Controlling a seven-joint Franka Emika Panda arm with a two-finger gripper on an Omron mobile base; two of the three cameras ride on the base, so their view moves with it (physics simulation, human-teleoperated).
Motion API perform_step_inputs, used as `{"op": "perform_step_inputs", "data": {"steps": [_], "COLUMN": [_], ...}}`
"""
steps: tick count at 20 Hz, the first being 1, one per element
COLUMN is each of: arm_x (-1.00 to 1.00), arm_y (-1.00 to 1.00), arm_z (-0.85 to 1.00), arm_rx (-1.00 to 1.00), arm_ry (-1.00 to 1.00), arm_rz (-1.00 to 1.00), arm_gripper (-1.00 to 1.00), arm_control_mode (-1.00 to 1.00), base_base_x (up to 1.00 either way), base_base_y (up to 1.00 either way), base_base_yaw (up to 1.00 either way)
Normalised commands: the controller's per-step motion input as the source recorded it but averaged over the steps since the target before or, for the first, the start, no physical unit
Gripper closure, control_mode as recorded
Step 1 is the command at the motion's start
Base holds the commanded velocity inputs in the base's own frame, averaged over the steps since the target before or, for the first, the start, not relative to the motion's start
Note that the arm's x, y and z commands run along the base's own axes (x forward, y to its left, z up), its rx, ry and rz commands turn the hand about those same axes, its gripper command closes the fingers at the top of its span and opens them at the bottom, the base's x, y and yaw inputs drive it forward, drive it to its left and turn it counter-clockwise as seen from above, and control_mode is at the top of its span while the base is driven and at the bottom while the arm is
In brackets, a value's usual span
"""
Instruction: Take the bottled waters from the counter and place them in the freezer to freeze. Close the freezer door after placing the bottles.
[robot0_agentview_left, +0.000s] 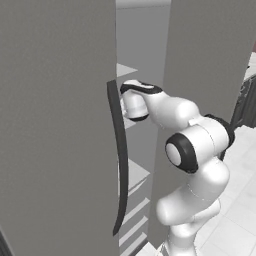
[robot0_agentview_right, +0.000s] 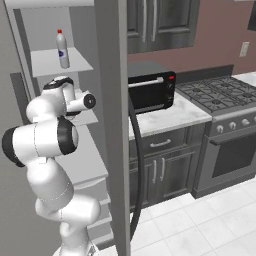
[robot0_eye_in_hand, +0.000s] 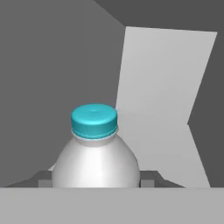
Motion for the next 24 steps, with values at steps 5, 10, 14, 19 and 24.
{"op": "perform_step_inputs", "data": {"steps": [5,10,14,19,24], "arm_x": [0.17,0.00,0.10,-0.03,-0.10], "arm_y": [0.04,0.00,0.00,-0.03,-0.06], "arm_z": [-0.44,-0.73,-0.49,-0.33,-0.10], "arm_rx": [-0.02,-0.06,0.00,0.07,0.12], "arm_ry": [0.01,0.00,0.00,-0.09,-0.15], "arm_rz": [-0.01,0.00,0.00,0.00,0.00], "arm_gripper": [1.00,1.00,1.00,1.00,1.00], "arm_control_mode": [-1.00,-1.00,-1.00,-1.00,-1.00], "base_base_x": [0.00,0.00,0.00,0.00,0.00], "base_base_y": [0.00,0.00,0.00,0.00,0.00], "base_base_yaw": [0.00,0.00,0.00,0.00,0.00]}}
